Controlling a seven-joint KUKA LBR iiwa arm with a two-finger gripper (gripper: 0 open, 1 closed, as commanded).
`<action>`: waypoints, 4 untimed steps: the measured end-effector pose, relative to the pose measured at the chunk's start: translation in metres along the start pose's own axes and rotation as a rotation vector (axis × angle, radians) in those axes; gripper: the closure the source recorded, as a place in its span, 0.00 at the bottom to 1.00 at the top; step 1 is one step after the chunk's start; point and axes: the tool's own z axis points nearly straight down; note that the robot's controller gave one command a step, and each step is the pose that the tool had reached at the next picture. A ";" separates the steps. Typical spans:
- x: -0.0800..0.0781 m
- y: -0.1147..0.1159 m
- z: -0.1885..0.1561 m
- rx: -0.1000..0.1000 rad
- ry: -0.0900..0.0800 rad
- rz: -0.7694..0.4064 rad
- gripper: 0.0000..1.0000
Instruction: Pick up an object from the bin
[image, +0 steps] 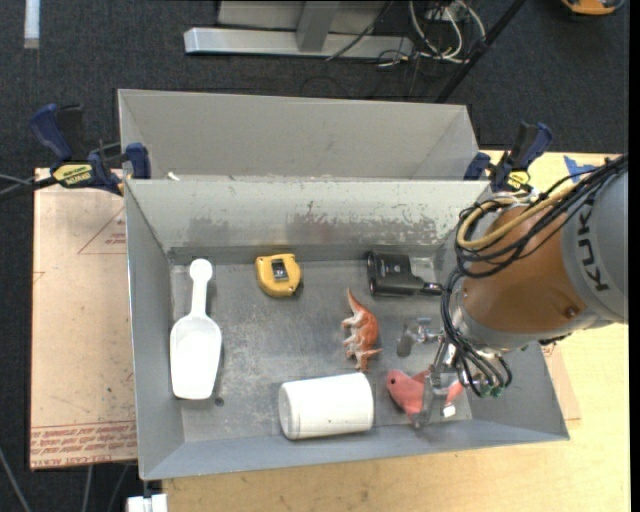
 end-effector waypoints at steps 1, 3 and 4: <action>-0.002 -0.009 0.051 -0.001 -0.004 0.194 0.00; -0.005 -0.010 0.069 -0.002 -0.005 0.262 1.00; -0.005 -0.010 0.065 -0.002 -0.007 0.264 1.00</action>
Offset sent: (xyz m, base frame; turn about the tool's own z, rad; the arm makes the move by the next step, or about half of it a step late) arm 0.0014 -0.0094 -0.0582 0.3150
